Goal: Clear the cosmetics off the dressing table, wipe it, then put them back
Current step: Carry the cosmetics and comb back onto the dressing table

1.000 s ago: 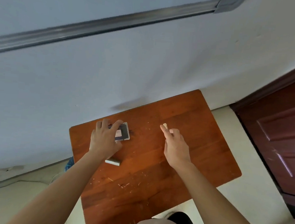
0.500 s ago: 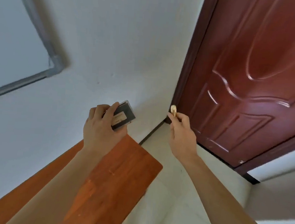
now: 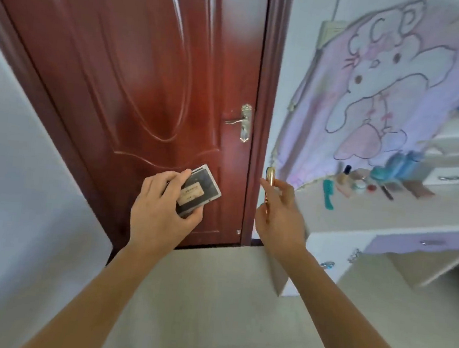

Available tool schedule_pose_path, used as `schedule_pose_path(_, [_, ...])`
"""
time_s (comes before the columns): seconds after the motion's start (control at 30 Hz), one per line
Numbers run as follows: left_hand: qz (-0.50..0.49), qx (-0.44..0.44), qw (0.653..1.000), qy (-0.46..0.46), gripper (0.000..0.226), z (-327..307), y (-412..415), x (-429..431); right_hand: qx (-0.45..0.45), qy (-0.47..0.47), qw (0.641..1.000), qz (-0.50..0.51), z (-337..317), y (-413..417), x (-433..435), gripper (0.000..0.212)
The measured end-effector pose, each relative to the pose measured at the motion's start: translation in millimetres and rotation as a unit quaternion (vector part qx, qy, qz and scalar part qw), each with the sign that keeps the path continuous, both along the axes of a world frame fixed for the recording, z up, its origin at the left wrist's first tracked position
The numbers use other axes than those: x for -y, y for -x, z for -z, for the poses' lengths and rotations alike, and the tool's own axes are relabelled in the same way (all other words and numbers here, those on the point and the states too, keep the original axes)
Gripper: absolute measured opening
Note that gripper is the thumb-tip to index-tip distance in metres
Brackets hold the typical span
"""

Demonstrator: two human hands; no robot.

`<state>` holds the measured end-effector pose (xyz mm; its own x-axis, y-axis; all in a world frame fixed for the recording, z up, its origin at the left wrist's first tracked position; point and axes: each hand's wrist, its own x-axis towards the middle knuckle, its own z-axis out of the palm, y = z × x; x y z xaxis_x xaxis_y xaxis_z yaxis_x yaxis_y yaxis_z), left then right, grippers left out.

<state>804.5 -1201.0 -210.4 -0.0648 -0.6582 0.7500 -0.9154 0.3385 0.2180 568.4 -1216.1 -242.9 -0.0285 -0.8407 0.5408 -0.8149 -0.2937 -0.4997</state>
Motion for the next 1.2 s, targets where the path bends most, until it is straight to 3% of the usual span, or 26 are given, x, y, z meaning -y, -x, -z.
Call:
schedule_pose_path(0.4, [0.248, -0.021, 0.967, -0.062, 0.065, 27.4, 271.5, 174.9, -0.030, -0.043, 0.959, 0.279, 11.2, 229.8, 58.5, 0.058])
schedule_pose_path(0.57, [0.318, -0.032, 0.942, -0.100, 0.068, 32.0, 361.4, 238.8, -0.059, -0.062, 0.940, 0.331, 5.6, 300.8, 94.5, 0.059])
schedule_pose_path(0.73, [0.404, 0.000, 0.908, -0.112, 0.073, 39.3, 458.0, 280.4, -0.011, -0.075, 0.904, 0.421, 14.3, 376.7, 106.6, 0.057])
schedule_pose_path(0.97, [0.427, 0.041, 0.894, -0.131, 0.068, 80.0, 584.7, 320.8, 0.031, -0.099, 0.879, 0.465, 55.7, 491.6, 123.6, 0.062])
schedule_pose_path(1.2, [0.369, 0.079, 0.909, -0.175, 0.066, 121.0, 702.4, 361.0, 0.052, -0.148, 0.893, 0.422, 95.1, 629.3, 170.4, 0.061])
